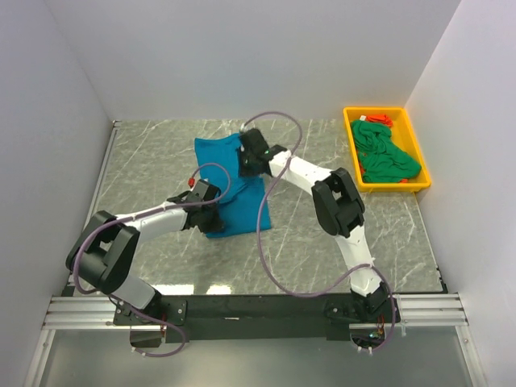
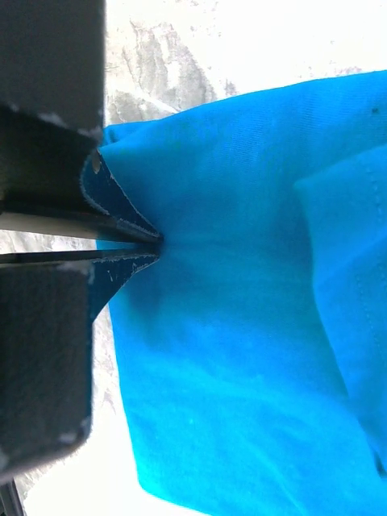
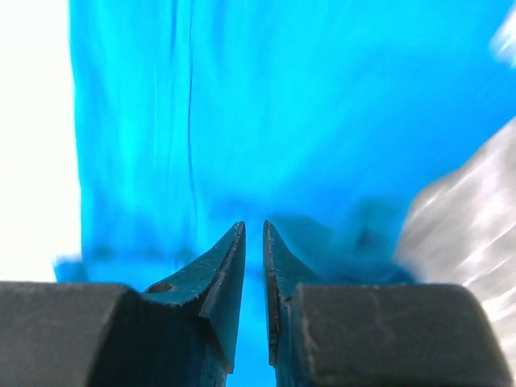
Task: Fold and stack the t-shirts
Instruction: Fold the tshirt
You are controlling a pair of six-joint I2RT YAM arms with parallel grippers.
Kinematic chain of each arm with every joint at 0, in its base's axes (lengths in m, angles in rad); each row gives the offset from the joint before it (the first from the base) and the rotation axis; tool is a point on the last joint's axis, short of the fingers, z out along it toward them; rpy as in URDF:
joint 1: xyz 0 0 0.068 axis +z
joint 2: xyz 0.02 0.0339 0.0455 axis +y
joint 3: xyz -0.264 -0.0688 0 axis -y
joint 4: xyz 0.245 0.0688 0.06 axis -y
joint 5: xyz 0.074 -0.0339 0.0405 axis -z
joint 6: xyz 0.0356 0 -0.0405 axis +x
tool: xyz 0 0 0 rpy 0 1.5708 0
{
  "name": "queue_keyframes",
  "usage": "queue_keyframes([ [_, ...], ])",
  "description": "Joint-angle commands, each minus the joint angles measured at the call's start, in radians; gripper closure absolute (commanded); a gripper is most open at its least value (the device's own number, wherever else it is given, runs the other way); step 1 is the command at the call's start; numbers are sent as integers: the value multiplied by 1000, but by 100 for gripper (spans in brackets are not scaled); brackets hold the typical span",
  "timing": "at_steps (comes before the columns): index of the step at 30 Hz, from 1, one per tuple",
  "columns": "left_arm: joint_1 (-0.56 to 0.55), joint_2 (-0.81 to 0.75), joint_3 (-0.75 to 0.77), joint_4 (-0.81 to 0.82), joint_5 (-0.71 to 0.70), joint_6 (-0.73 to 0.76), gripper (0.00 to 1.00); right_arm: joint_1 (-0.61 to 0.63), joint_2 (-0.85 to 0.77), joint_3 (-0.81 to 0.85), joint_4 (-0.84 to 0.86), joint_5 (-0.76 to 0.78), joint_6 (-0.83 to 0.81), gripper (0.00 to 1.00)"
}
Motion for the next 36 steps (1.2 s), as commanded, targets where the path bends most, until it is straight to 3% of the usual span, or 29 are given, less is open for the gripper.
queue_keyframes([
  [1, -13, -4, -56, -71, 4, -7, 84, -48, 8, 149, -13, 29, -34, 77],
  [5, -13, -40, -65, -73, 14, -19, 84, -55, -85, 114, 2, -62, -49, 76],
  [8, -13, -49, -62, -71, 13, -22, 83, -46, -183, -46, 75, -219, -45, 76],
  [12, -13, -47, -63, -68, 14, -25, 83, 3, -274, -302, 180, -319, -26, 76],
  [18, -13, -69, -88, -70, 14, -32, 83, 101, -285, -440, 276, -400, 7, 77],
  [28, -16, -98, -117, -79, 14, -44, 83, 153, -113, -339, 343, -356, 43, 78],
  [36, -17, -152, -181, -73, 43, -78, 83, 74, 45, -57, 226, -225, 27, 78],
])
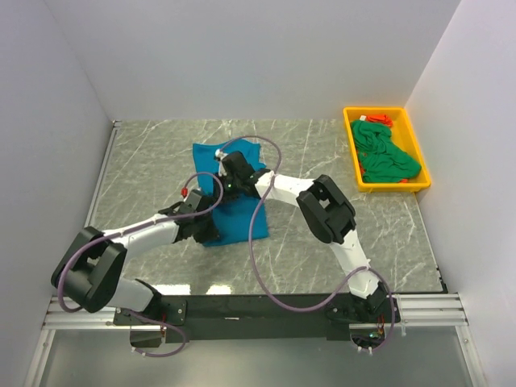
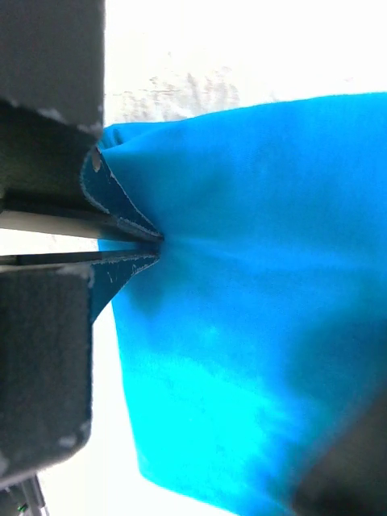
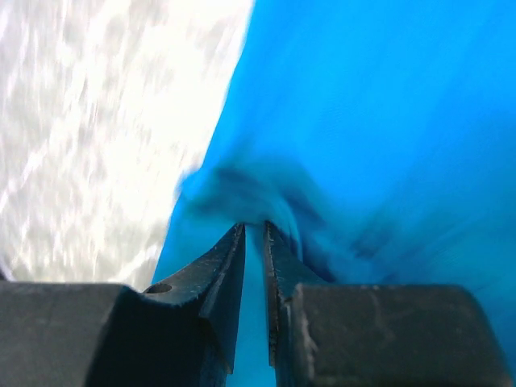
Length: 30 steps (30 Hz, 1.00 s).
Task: Fold and stack the t-shirts
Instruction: Fold the tshirt
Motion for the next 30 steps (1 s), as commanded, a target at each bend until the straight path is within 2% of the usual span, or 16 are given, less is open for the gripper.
queue_keyframes([
  [1, -8, -25, -60, -78, 33, -22, 83, -69, 45, 144, -33, 90, -9, 78],
  [5, -7, -49, -70, -92, 19, -30, 83, -123, 91, 334, -104, 93, -11, 77],
  [8, -8, -72, -53, -106, 16, -38, 82, -141, 36, 333, -127, 81, -29, 76],
  [14, -7, -146, 19, -144, -20, -53, 81, -151, -218, -55, 5, -5, -25, 75],
  [20, 30, -230, 142, -177, -80, -44, 79, -152, -383, -343, 121, -136, 20, 75],
  [24, 119, -218, 182, -172, -102, 4, 78, -152, -425, -419, 126, -150, 21, 75],
  [26, 183, -175, 200, -152, -65, 39, 73, -152, -435, -447, 150, -176, 21, 75],
  [30, 227, -77, 235, -111, 13, 80, 69, -152, -432, -467, 169, -193, 26, 75],
])
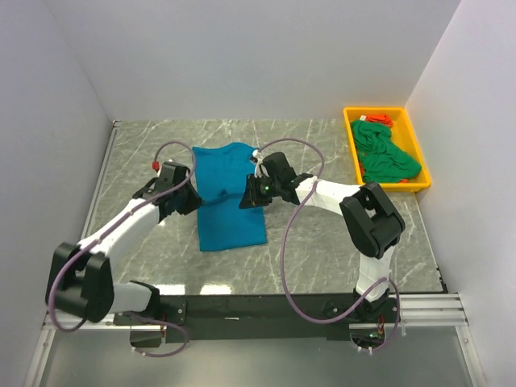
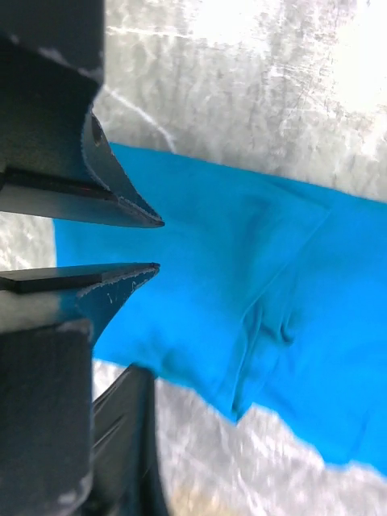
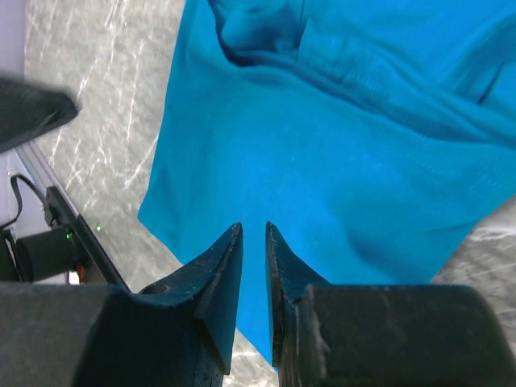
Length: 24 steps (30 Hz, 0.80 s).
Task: Fold and stack the t-shirts
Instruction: Fold the tshirt
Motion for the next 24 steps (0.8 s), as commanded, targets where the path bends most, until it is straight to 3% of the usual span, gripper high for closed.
queue_keyframes([
  [1, 19, 79, 52, 42, 69, 69, 69, -2, -39, -8, 68, -33, 2, 75],
  [15, 59, 401, 189, 140, 137, 112, 72, -54, 171, 147, 43, -90, -13, 75],
  [24, 198, 510, 177, 215, 161, 24, 75, -157, 295, 210, 85, -140, 42, 76],
])
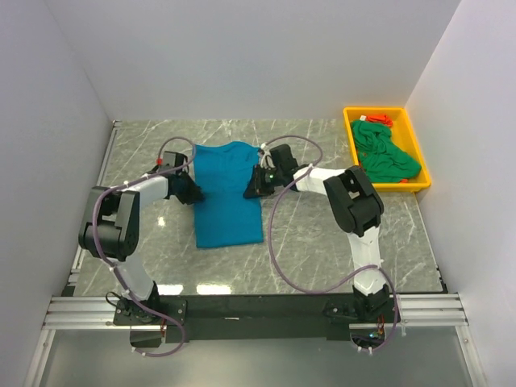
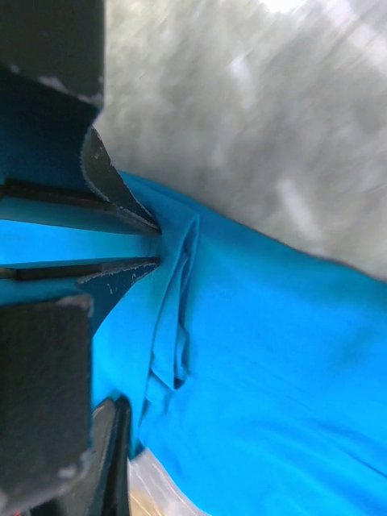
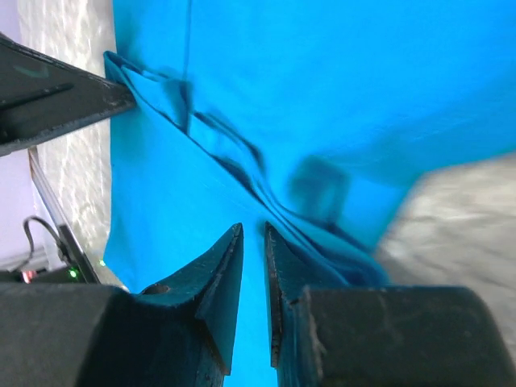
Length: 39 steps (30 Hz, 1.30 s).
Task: Fold and stack the t-shirts
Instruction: Fold the tshirt
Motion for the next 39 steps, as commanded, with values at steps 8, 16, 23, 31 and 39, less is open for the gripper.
queue_keyframes([
  [8, 70, -70, 9, 57, 70, -24, 71, -91, -113, -58, 152, -64, 107, 76],
  [16, 70, -272, -79, 51, 110, -25, 68, -79, -173, -140, 293, -178, 222, 73],
  [23, 68, -439, -286, 6, 126, -4, 68, 19, -224, -279, 381, -213, 279, 71],
  [31, 64, -542, -539, 40, 137, -68, 69, 133, -175, -417, 423, -225, 308, 71],
  [39, 64, -614, -651, -3, 69, -160, 75, 71, -122, -580, 513, -226, 329, 71],
])
